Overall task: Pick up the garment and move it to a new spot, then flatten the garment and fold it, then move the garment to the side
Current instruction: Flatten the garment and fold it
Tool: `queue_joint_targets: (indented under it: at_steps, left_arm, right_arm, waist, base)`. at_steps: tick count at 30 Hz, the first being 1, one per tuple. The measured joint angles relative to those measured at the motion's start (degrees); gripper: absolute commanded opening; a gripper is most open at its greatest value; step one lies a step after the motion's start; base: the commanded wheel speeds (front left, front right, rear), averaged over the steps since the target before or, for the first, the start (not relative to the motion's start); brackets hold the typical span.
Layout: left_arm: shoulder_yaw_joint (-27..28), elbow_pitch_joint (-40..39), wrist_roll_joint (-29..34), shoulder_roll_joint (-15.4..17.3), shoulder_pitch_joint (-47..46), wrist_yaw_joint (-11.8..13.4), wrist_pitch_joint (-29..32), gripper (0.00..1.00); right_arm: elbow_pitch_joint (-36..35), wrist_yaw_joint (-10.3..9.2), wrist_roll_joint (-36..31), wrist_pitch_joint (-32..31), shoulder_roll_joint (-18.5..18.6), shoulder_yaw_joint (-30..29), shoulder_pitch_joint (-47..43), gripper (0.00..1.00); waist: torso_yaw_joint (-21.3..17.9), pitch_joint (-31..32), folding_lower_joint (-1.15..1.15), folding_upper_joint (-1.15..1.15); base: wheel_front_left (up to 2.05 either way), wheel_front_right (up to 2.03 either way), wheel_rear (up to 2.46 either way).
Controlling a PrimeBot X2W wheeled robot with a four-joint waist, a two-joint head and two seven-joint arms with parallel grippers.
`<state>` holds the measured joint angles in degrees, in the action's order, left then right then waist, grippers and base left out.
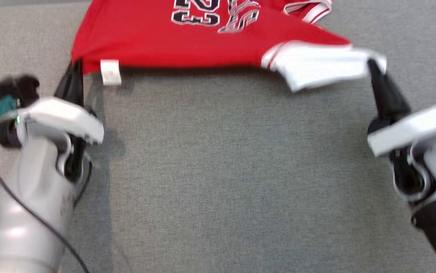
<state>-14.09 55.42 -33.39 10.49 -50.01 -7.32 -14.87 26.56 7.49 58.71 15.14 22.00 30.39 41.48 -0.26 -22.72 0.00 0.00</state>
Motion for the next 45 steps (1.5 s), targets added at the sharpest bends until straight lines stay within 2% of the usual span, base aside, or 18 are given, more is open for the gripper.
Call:
queue_joint_targets:
  at_steps: [3, 8, 11, 12, 16, 23, 31, 35, 39, 45]
  left_arm:
    - [1.33, -6.21, 0.19, 0.38, 8.13, 0.82, -0.02, 0.00]
    - [2.12, -16.52, 1.11, 1.59, 20.91, 3.55, 0.08, 0.00]
    - [1.75, -23.04, 1.25, 3.13, 27.98, 5.17, 2.56, 0.00]
    - [1.80, -28.40, 1.46, 4.48, 32.33, 6.80, 4.75, 0.00]
    - [2.35, -40.68, 1.41, 7.10, 41.66, 11.10, 10.57, 0.00]
    - [3.54, -59.34, 0.71, 10.38, 56.66, 18.35, 20.07, 0.00]
    - [3.20, -72.68, 1.77, 13.33, 67.64, 24.19, 27.60, 0.00]
    - [3.21, -76.52, 2.25, 14.33, 69.57, 25.57, 30.03, 0.00]
    - [3.19, -78.16, 2.67, 15.75, 69.41, 25.64, 31.95, 0.00]
    - [3.14, -78.98, 2.97, 17.58, 66.08, 24.95, 34.03, 0.00]
  right_arm:
    - [-4.41, 0.00, -0.24, 0.00, -0.34, -2.68, -8.45, 0.00]
    - [-11.00, 0.00, -1.05, 0.00, -1.15, -6.91, -21.22, 0.00]
    - [-15.12, 0.00, -1.41, 0.00, -1.19, -8.68, -28.70, 0.00]
    - [-17.55, 0.00, -1.49, -0.01, -0.69, -9.44, -33.26, 0.00]
    - [-23.02, 0.00, -2.16, -1.97, 0.20, -11.95, -41.52, 0.00]
    - [-32.99, 0.00, -5.63, -10.89, -1.49, -19.51, -54.95, 0.00]
    - [-43.28, 0.00, -11.33, -24.14, -7.70, -28.58, -66.17, 0.00]
    - [-47.09, 0.00, -13.67, -28.91, -10.88, -31.65, -67.35, 0.00]
    - [-49.20, -0.01, -15.69, -32.89, -12.43, -33.65, -66.71, 0.00]
    - [-50.36, 0.00, -17.95, -36.90, -12.40, -34.79, -61.28, 0.00]
  waist:
    - [-0.58, 1.61, 0.00, 0.00]
    - [-1.18, 4.52, 0.00, 0.00]
    - [-1.20, 6.38, 0.00, 0.00]
    - [-1.09, 7.53, 0.00, 0.00]
    - [-0.96, 9.67, 0.00, 0.00]
    - [-1.37, 12.67, 0.00, 0.00]
    - [-1.52, 14.62, 0.00, 0.00]
    - [-1.35, 14.59, 0.00, 0.00]
    - [-1.21, 14.26, 0.00, 0.00]
    - [-1.36, 12.44, 0.00, 0.00]
  base:
    - [0.00, 0.00, 0.00]
    - [0.00, 0.00, 0.00]
    - [0.00, 0.00, 0.00]
    - [0.00, 0.00, 0.00]
    - [0.00, 0.00, 0.00]
    - [0.00, 0.00, 0.00]
    - [0.00, 0.00, 0.00]
    - [0.00, 0.00, 0.00]
    - [0.00, 0.00, 0.00]
    - [0.00, 0.00, 0.00]
